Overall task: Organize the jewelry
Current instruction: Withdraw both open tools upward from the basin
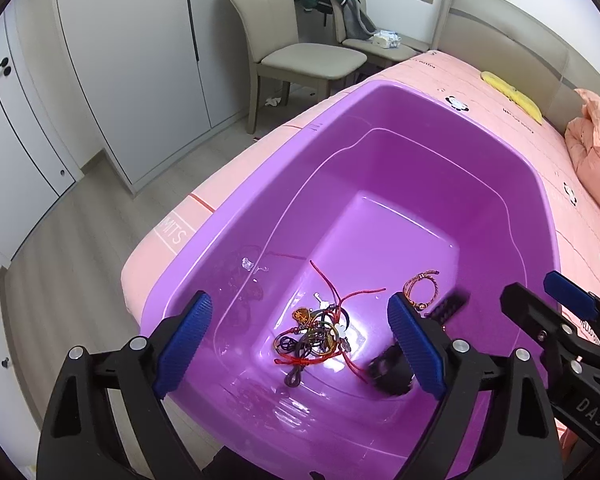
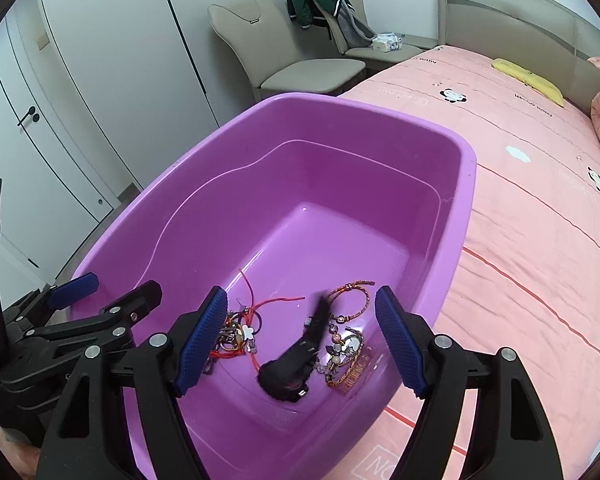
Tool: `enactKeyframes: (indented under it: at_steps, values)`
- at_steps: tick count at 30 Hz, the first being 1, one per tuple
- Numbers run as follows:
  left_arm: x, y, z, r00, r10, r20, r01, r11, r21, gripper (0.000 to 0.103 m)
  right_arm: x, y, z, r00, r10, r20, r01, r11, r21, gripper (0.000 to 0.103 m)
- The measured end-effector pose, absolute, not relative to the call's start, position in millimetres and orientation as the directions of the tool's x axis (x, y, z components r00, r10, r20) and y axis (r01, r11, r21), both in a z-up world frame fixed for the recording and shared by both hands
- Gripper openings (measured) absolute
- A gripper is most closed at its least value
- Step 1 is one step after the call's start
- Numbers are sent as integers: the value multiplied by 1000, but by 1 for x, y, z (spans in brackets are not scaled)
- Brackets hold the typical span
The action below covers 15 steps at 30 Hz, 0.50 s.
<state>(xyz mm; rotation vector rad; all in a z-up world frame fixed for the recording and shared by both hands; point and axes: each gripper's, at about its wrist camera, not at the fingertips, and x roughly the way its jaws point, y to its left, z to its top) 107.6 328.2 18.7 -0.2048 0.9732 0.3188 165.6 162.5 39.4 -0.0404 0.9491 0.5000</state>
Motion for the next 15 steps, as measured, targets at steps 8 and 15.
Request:
enactKeyframes:
  at_steps: [8,15]
  values:
    - [103,327,23,526,184,-831,-364,931,-24,90,159,157,43,490,392,-778,-424,887,180,73]
    - [99,325,27,523,194,-830,-368,930,-14,90,160,155,46,500,384,-776,-408,895,180,73]
